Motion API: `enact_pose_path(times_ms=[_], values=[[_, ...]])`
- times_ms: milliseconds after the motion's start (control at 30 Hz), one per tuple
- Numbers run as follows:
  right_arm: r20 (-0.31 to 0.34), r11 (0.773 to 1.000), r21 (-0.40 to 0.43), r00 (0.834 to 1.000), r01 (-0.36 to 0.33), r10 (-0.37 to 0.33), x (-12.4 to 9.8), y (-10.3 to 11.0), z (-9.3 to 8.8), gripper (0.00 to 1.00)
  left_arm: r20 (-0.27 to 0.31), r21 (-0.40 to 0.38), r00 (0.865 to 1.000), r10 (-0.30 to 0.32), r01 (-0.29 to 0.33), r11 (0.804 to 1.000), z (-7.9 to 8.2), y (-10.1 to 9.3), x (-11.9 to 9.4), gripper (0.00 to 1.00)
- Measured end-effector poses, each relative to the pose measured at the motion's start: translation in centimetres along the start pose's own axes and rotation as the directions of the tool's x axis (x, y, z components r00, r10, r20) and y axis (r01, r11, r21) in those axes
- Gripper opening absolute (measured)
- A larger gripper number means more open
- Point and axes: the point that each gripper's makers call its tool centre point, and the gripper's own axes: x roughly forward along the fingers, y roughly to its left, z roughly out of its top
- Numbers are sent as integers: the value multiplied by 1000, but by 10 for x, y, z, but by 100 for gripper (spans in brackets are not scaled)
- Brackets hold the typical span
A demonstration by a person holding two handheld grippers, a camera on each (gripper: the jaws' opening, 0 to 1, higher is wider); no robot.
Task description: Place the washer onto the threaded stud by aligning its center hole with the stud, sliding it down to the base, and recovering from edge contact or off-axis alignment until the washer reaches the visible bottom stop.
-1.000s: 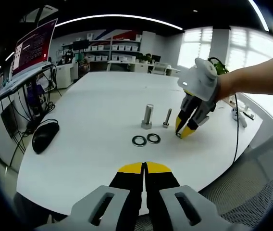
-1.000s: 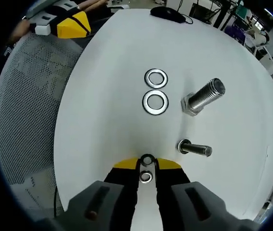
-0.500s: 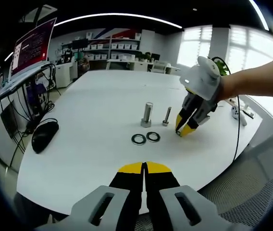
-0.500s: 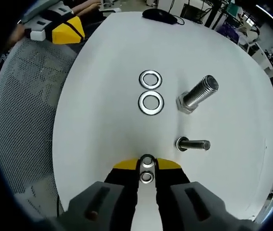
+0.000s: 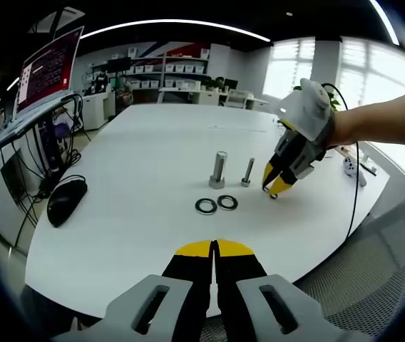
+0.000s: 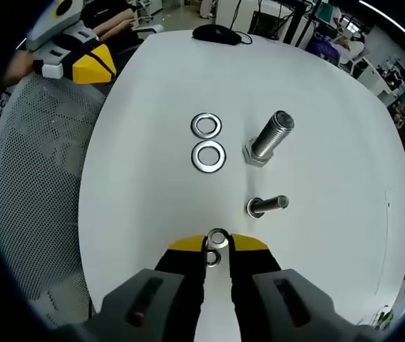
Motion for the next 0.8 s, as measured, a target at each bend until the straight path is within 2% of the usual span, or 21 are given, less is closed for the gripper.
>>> enact_pose_path(times_ms=[167, 800], values=[[51, 999, 27, 998, 24, -25, -10, -9, 11, 14, 1, 1, 1000, 0, 0, 1000, 0, 0, 0, 0], [117, 994, 27, 988, 102, -104, -30, -28, 33, 14, 4, -2, 1000, 3, -3, 1000, 0, 1, 0, 0]])
